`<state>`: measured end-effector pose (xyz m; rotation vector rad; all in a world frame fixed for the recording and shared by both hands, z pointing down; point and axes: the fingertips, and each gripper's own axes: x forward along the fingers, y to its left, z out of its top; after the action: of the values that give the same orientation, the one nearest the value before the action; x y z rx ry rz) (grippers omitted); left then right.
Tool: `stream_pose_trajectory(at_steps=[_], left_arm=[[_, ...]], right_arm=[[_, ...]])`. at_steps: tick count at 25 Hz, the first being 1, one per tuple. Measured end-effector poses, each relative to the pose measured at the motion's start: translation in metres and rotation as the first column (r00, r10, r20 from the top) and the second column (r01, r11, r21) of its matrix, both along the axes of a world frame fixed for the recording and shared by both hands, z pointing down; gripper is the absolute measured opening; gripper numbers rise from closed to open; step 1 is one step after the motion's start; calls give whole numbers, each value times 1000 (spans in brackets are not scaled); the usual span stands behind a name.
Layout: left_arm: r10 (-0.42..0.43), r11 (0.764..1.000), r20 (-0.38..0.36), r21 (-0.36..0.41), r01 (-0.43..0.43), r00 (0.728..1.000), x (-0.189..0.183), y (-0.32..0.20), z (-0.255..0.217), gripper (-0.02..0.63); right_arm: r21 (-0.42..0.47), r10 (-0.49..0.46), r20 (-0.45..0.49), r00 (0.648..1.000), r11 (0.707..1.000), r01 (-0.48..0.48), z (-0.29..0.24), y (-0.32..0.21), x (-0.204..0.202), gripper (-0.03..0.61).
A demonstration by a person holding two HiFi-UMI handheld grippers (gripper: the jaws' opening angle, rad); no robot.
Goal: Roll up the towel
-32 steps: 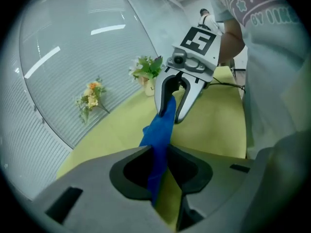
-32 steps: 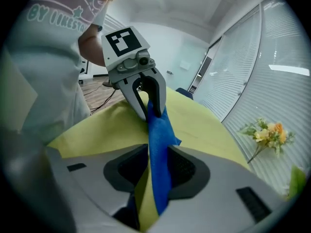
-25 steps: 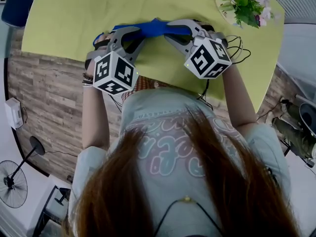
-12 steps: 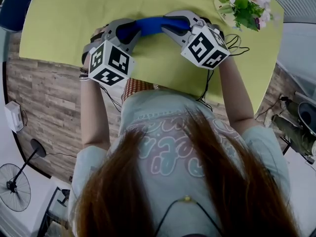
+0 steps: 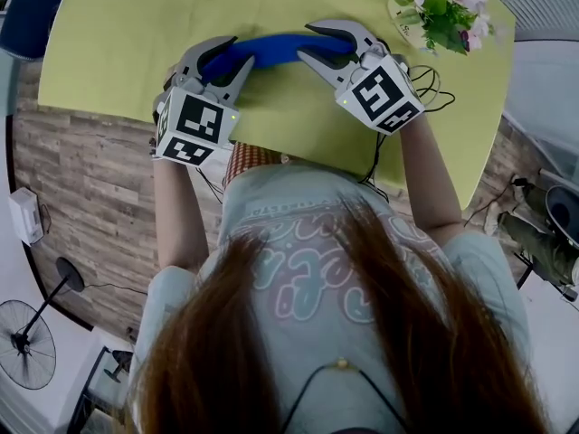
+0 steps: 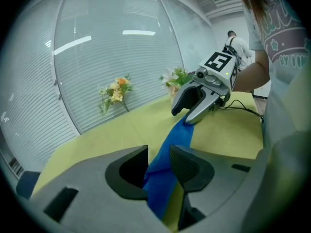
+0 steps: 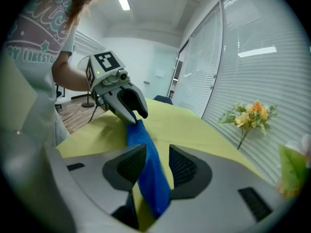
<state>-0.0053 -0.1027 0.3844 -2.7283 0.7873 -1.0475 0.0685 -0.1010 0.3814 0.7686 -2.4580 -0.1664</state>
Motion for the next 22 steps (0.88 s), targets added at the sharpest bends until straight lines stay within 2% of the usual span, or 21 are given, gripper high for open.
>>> stream_pose_trajectory(at_steps=[4,7,9,11,15,17,22], left_arm=[[-63,997,-89,41,67,994,-8,1,-22,107],[-105,992,-206,49,117,973,-8,4,-45,107],[-123,990,-318,27,139,940,-5,10,-64,107],[-147,986,-422,7,166,894,-5,14,-84,107],[-162,979,-579,8,205,799,-9,19,-123,107],[-151,976,-611,31,214,777,-9,24,-138,107],[-108,972,-621,97,214,776,-4,38,-162,107]], right_arm=[[9,37,100,994,999,-38,-22,6,1,155],[40,63,165,984,997,-71,-42,8,2,163],[64,76,234,969,994,-93,-61,10,2,163],[98,74,307,949,989,-109,-81,13,4,174],[112,107,372,922,981,-159,-109,21,11,190],[128,113,410,905,975,-180,-125,24,15,193],[135,120,468,876,969,-206,-152,33,27,193]])
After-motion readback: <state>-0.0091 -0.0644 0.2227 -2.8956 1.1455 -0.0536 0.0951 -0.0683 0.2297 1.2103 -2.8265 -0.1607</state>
